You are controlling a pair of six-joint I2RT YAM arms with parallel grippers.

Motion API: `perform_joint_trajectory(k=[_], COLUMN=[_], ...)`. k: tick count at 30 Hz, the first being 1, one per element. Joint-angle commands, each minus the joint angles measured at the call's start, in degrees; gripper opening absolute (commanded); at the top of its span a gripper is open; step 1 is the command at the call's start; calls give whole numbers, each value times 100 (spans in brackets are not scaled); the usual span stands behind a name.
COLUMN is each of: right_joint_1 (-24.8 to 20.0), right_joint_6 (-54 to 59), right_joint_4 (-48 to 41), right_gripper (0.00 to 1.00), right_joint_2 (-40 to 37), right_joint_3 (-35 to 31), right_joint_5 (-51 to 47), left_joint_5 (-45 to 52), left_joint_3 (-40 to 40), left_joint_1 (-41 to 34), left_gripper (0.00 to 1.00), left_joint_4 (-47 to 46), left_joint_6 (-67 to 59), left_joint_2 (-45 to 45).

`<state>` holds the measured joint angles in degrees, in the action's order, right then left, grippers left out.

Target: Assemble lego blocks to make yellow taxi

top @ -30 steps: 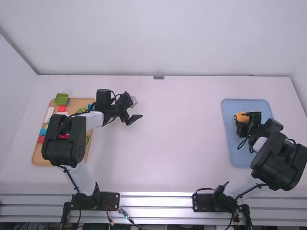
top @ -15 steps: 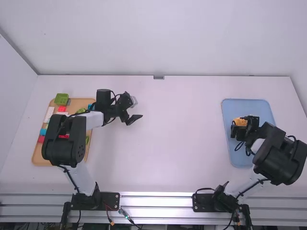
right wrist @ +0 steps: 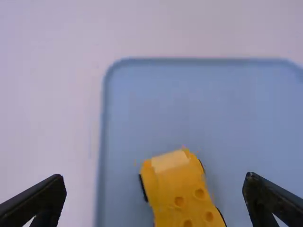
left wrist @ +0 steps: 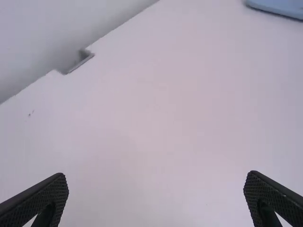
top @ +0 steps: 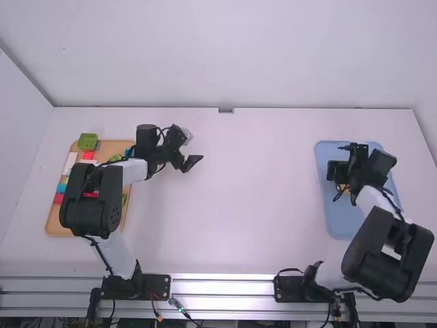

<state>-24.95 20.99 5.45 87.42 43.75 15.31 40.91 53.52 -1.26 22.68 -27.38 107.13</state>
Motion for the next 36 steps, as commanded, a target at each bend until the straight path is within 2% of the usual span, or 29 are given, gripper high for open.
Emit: perform_joint_trajectory(k=[1,7,12,19,22,31,36], right_joint_1=[452,1799,2656,3716,4148,4896,4581], right_joint_6=[-22,-55,-391,-407,-407,-348,-662], right_joint_4=[-184,-358,-380,-426,-417,-188,-503], right_gripper=[99,99,99,99,99,98,93], right_joint_2=[-352,-546,-540,-544,-544,-573,-888], right_joint_3=[192,326,448,542,542,511,197], right_joint_5=[-407,-1252,-1528,-2181,-2806,-4190,-3875], left_joint_5=[-640,-2321,-3624,-3407,-3429,-3463,-3775], left_joint_3=[107,140,138,138,138,109,-204], left_joint_1=[-116,-704,-1211,-1364,-1344,-1318,-1005], left_gripper=[99,99,99,99,99,99,93], left_joint_4=[9,-382,-949,-1401,-1580,-1495,-1808], left_joint_6=[922,1147,1154,1152,1152,1179,1491], left_joint_2=[-109,-592,-1167,-1989,-2352,-2735,-3047])
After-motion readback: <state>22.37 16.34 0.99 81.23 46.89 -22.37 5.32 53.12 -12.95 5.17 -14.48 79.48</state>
